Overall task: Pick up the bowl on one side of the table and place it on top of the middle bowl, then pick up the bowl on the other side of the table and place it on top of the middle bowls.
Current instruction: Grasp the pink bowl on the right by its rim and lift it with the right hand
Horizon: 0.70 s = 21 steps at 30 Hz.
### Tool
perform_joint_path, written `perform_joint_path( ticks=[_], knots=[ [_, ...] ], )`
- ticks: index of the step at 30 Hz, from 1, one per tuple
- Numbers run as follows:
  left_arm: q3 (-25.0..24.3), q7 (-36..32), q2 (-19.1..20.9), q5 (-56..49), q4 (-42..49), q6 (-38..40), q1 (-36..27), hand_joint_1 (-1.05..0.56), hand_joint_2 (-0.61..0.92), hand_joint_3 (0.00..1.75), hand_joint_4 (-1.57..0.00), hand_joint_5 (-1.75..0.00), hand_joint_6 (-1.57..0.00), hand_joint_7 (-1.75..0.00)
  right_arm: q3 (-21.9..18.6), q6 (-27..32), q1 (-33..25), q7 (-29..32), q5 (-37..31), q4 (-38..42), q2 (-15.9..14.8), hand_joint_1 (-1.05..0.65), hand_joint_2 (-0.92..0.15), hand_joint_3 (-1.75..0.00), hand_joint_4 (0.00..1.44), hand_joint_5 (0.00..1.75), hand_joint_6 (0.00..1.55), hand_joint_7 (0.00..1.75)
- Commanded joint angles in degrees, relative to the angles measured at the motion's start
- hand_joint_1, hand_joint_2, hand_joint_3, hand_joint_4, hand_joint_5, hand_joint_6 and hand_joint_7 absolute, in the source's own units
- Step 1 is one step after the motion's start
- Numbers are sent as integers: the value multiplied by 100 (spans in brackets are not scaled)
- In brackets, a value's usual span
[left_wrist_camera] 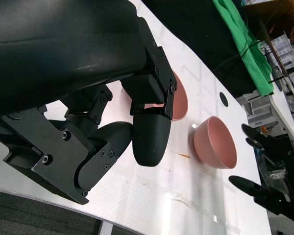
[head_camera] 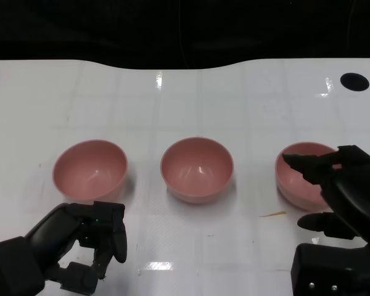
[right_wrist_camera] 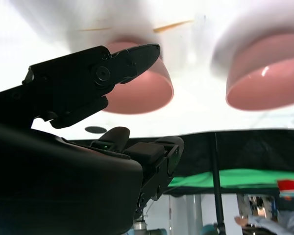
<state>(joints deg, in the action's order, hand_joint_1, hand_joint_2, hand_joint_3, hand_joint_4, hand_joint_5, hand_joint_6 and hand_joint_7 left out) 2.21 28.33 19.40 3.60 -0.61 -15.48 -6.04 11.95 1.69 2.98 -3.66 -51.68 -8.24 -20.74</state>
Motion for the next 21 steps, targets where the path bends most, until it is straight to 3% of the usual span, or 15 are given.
perform_joint_path(
  ticks=[1, 10, 21],
  knots=[
    [-31, -5, 42, 22, -6, -4, -13, -13, 40, 142, -90, -171, -85, -150, 100, 82, 189, 13, -161, 225, -153, -57, -83, 0, 12, 60, 33, 4],
    [-23, -18, 53, 10, -15, 17, 2, -13, 41, 140, -91, -171, -85, -150, 363, 240, 602, 36, -351, 916, -209, -59, -85, 0, 17, 48, 34, 2],
    [-32, -11, 57, 23, 6, 18, -1, -13, 41, 139, -90, -171, -86, -150, 738, 285, 1138, 498, -507, 2056, -208, -60, -87, 0, 23, 43, 38, 2]
  ],
)
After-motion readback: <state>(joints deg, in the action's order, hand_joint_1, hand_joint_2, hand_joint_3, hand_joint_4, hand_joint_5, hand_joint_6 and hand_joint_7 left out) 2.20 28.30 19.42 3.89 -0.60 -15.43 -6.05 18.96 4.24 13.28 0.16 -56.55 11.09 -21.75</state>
